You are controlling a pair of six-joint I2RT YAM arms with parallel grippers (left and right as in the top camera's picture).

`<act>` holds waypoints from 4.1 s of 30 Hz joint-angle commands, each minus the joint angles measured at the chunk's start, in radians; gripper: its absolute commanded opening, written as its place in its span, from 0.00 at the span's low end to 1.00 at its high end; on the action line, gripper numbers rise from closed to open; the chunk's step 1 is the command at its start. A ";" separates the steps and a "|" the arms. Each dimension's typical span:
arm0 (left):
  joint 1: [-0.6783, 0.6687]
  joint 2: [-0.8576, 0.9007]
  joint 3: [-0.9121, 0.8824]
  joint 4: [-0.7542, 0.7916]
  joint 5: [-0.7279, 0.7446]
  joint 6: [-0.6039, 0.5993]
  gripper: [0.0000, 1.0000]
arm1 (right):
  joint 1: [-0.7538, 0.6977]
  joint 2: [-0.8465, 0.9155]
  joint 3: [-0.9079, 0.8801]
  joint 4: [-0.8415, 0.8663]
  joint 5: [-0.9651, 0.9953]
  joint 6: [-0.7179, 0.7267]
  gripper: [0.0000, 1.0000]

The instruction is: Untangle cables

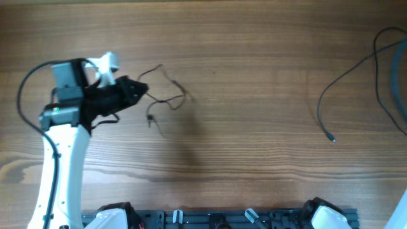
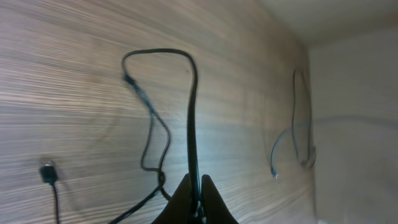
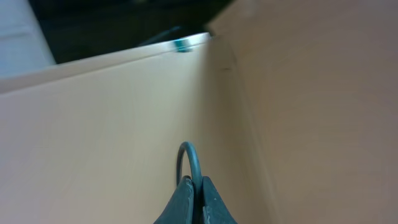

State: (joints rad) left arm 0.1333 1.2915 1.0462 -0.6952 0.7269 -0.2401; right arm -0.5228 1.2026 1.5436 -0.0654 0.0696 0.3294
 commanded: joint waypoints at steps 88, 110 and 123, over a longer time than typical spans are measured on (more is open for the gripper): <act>-0.190 -0.001 0.001 -0.027 -0.126 0.020 0.04 | -0.455 0.550 -0.021 -0.523 0.122 0.377 0.85; -0.189 -0.055 0.135 0.029 0.032 0.020 0.04 | 0.429 0.592 -0.067 -0.837 -0.846 -0.695 1.00; -0.186 -0.117 0.183 -0.230 -0.594 -0.116 0.39 | 0.908 0.578 -0.067 -0.922 -0.779 -0.614 1.00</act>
State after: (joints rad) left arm -0.0525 1.1706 1.2217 -0.9009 0.2008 -0.3462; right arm 0.3092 1.7767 1.4815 -0.9874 -0.7029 -0.3122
